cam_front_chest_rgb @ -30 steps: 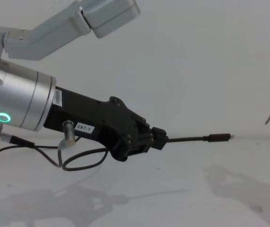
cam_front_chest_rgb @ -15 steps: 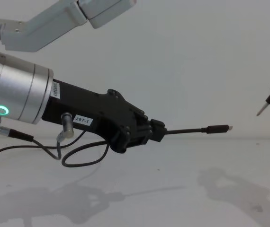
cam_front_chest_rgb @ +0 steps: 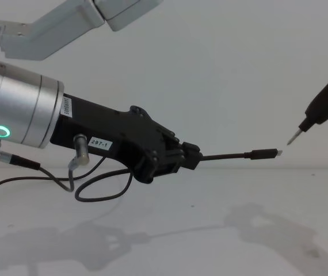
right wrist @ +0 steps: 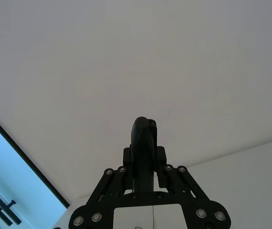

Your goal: Pick up the data cable with the one hand.

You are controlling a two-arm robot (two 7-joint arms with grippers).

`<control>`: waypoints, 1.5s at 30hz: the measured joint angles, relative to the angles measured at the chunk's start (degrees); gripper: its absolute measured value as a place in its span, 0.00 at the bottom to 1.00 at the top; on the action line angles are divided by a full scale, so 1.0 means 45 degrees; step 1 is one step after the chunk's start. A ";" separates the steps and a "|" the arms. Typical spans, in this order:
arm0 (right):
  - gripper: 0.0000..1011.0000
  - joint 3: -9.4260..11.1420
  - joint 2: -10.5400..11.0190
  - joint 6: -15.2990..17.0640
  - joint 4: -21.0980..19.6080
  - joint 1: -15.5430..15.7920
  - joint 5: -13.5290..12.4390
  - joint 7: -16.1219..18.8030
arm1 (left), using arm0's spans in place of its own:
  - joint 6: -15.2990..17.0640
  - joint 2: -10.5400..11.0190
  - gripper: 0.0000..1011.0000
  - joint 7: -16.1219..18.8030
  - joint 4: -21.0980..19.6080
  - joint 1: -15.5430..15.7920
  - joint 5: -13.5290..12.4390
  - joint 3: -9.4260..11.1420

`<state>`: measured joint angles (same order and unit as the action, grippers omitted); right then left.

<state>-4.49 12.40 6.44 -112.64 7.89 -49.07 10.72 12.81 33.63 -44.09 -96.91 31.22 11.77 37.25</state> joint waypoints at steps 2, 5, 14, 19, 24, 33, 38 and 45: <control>0.27 -0.0049 -0.0015 0.0024 0.0046 -0.0053 -0.0071 -0.0013 | 0.0000 0.0003 0.03 0.0003 -0.0001 0.0002 0.0003 -0.0002; 0.27 -0.0106 -0.0019 0.0052 0.0095 -0.0114 -0.0141 -0.0028 | -0.0001 0.0004 0.03 0.0006 -0.0002 0.0005 0.0006 -0.0006; 0.27 -0.0216 0.0009 0.0072 0.0212 -0.0249 -0.0258 -0.0059 | -0.0001 0.0004 0.03 0.0007 -0.0001 0.0006 0.0016 -0.0015; 0.27 -0.0266 0.0056 0.0053 0.0291 -0.0324 -0.0300 -0.0072 | -0.0001 0.0004 0.03 0.0008 -0.0001 0.0007 0.0019 -0.0014; 0.27 -0.0313 0.0104 0.0021 0.0391 -0.0374 -0.0317 -0.0075 | 0.0000 0.0004 0.03 0.0008 0.0000 0.0006 0.0020 -0.0015; 0.27 -0.0365 0.0196 -0.0101 0.0637 -0.0442 -0.0329 -0.0122 | 0.0000 0.0004 0.03 0.0006 0.0000 0.0006 0.0020 -0.0014; 0.27 -0.0392 0.0255 -0.0196 0.0745 -0.0480 -0.0322 -0.0143 | 0.0000 0.0004 0.03 0.0006 0.0001 0.0006 0.0019 -0.0013; 0.27 -0.0468 0.0335 -0.0266 0.0836 -0.0581 -0.0307 -0.0149 | 0.0000 0.0004 0.03 0.0006 0.0000 0.0006 0.0019 -0.0013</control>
<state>-6.60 13.91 5.24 -108.88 5.28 -50.45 10.05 12.81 33.65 -44.06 -96.91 31.25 11.85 37.19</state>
